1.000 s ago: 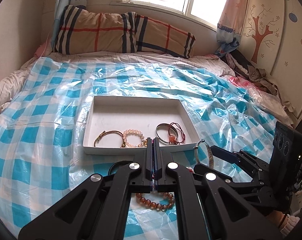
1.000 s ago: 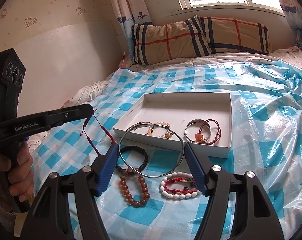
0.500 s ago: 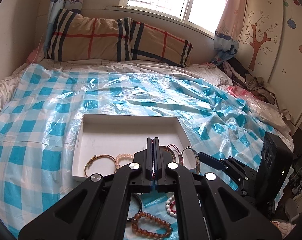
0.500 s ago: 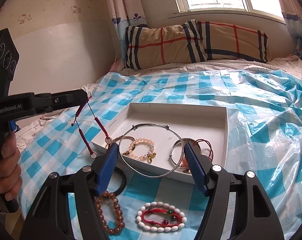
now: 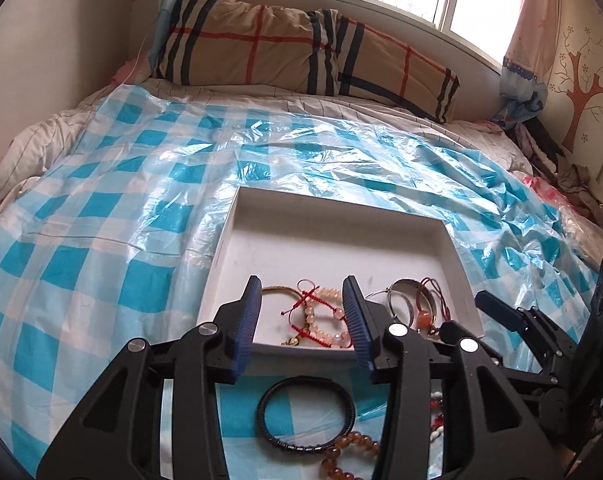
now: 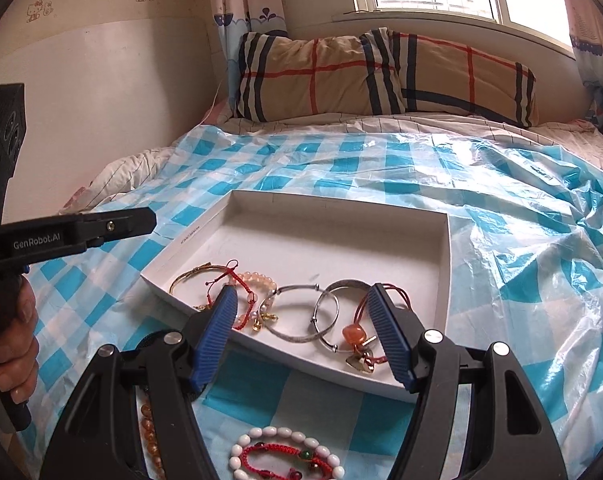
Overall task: Organize jewelry
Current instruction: 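Withdraw both open grippers from the tray toward the remaining bracelets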
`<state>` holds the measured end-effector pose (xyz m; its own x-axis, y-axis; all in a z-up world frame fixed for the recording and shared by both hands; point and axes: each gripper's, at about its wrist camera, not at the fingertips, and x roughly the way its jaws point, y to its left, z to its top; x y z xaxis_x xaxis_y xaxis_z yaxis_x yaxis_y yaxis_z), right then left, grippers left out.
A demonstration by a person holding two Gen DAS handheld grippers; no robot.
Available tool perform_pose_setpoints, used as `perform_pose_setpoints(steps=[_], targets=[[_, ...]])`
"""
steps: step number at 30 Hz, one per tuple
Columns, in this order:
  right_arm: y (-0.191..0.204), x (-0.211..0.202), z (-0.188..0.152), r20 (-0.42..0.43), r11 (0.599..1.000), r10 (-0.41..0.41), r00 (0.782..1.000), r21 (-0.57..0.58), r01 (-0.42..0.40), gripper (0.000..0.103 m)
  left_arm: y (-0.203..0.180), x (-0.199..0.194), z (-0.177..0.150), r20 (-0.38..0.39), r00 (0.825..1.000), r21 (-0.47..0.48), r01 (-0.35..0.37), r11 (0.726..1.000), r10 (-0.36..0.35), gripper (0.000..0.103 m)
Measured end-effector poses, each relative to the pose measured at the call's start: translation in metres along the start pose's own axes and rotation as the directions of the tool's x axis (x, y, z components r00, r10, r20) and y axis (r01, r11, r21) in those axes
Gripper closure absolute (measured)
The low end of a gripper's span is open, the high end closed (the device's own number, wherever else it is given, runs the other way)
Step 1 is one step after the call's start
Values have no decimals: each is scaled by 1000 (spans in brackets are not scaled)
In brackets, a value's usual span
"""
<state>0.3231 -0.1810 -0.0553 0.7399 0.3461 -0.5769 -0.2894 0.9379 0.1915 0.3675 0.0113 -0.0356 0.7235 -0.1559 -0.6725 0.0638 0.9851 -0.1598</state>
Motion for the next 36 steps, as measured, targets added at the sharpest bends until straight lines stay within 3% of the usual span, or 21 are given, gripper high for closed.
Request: perform_pose_setpoints(steps=[12, 17, 36], targets=[[9, -49, -42, -52, 998, 26, 998, 51, -23, 35, -9, -34, -54, -30, 997, 87, -70, 994, 73, 48], [9, -59, -48, -53, 996, 30, 998, 85, -26, 34, -11, -42, -61, -24, 996, 98, -87, 991, 90, 42], [10, -58, -58, -75, 994, 40, 996, 106, -32, 34, -10, -43, -72, -39, 993, 104, -106, 989, 111, 37]])
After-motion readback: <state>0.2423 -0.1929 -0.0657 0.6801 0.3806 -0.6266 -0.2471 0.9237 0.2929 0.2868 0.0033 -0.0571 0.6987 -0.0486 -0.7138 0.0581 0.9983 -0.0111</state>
